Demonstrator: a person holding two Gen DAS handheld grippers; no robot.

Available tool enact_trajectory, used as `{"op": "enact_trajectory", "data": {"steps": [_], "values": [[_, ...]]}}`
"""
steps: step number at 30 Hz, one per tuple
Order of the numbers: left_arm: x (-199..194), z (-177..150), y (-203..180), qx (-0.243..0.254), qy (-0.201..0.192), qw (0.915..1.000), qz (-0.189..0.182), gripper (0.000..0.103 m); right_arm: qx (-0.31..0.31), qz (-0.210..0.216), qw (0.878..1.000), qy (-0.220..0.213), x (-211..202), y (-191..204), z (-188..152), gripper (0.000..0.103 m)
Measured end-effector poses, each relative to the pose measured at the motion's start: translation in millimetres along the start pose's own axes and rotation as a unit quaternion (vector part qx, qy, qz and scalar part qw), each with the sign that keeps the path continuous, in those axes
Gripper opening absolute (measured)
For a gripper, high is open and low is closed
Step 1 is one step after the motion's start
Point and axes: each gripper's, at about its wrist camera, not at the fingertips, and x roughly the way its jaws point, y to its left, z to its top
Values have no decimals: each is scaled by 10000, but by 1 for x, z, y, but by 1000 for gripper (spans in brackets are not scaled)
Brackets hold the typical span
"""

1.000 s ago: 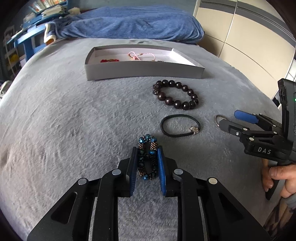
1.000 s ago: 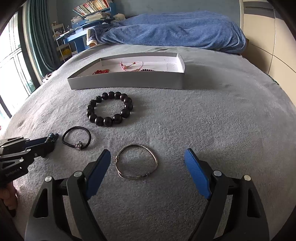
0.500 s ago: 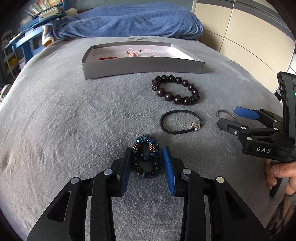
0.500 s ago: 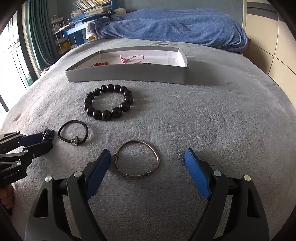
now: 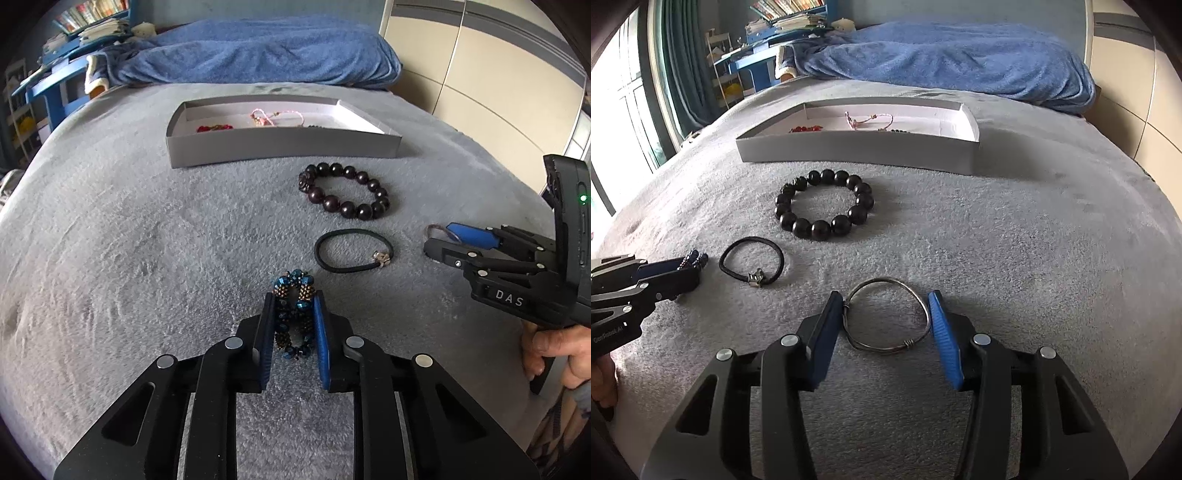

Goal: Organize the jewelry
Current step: 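Carry the beaded bracelet and silver bangle into the tray with both grippers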

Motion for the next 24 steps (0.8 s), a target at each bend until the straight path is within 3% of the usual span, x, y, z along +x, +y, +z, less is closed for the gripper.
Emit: {"op": "enact_trajectory", "data": {"steps": [11,24], "values": [[-4,12,1,115,-108,9999,-23,21,279,202,9991,-237,-7,-7,11,48],[3,24,5,180,-88,9998,10,20,374,253,9989,-145,3,-11,17,48]]}}
